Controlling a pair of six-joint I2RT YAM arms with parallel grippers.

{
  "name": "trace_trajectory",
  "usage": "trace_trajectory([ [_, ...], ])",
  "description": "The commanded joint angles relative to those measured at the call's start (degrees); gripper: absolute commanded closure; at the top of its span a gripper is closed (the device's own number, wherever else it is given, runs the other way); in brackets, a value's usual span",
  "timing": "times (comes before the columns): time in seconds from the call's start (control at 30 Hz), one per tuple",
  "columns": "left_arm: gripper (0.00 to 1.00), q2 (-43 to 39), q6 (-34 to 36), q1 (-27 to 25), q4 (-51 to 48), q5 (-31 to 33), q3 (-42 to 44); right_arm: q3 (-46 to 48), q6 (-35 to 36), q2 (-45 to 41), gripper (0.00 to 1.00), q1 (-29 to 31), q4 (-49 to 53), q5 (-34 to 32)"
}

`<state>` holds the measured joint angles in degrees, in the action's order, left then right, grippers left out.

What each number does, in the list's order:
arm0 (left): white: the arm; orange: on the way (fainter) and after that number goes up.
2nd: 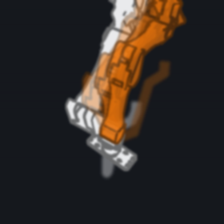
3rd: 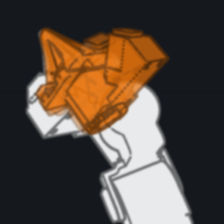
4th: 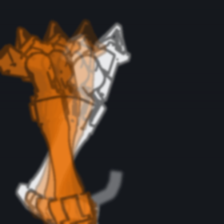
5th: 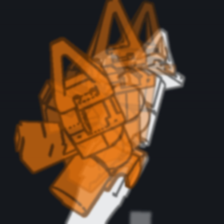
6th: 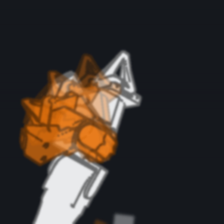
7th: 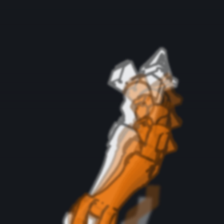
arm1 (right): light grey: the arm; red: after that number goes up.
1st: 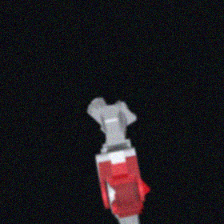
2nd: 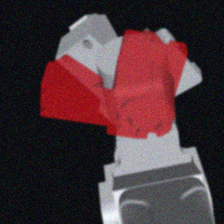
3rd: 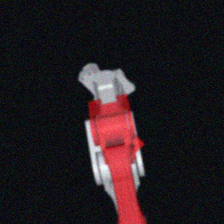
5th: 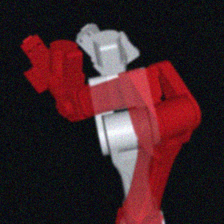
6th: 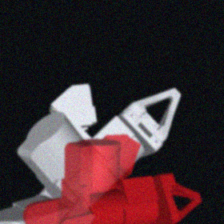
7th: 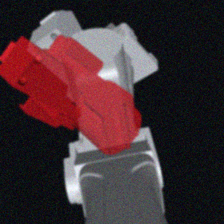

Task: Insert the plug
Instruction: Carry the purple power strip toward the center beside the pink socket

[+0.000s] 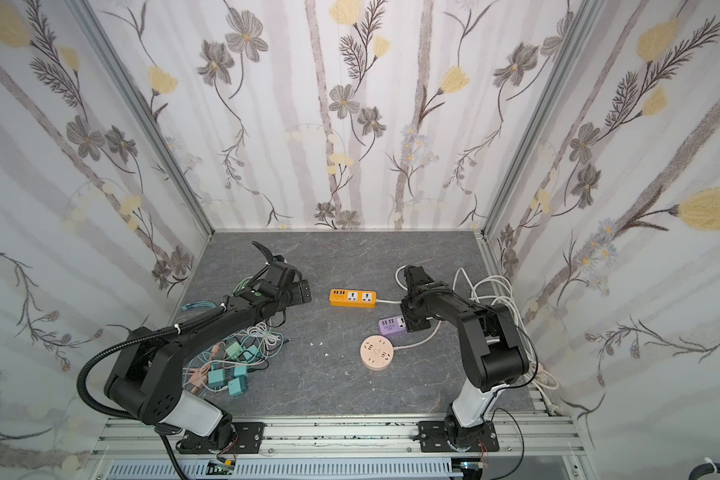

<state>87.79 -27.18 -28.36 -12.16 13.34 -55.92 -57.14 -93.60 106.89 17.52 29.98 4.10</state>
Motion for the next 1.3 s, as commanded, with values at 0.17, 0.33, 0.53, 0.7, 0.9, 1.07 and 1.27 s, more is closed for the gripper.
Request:
trace_trajectory([
  [0.17,0.0,-2.0,1.1,0.1,1.9,2.6,2.2,3.1,-20.8,-1.3,0.6,10.0,-0.1,3.0],
  [0.33,0.0,-3.1,1.6,0.2,2.7,2.7,3.3,2.8,-29.2,-0.5,0.59,15.9,-2.8,3.8],
  [0.53,0.0,-4.3,1.8,0.2,3.6,2.3,4.7,1.8,-38.8,-0.5,0.59,22.4,-2.8,2.1],
  [0.7,0.0,-5.2,2.5,0.2,3.7,1.8,5.4,1.9,-43.4,-0.6,0.55,25.4,-4.0,1.9],
  [0.9,0.0,-6.8,2.8,0.2,3.9,1.3,6.0,2.4,-43.6,-3.1,0.45,26.6,-4.9,-0.1],
  [1.07,0.0,-7.7,2.0,0.2,1.1,2.9,5.1,0.5,-36.7,-7.4,0.22,26.5,0.5,-7.6],
  [1.27,0.0,-8.4,0.7,0.2,-2.2,5.0,3.9,0.3,-26.8,-11.9,0.08,26.5,5.0,-15.2],
])
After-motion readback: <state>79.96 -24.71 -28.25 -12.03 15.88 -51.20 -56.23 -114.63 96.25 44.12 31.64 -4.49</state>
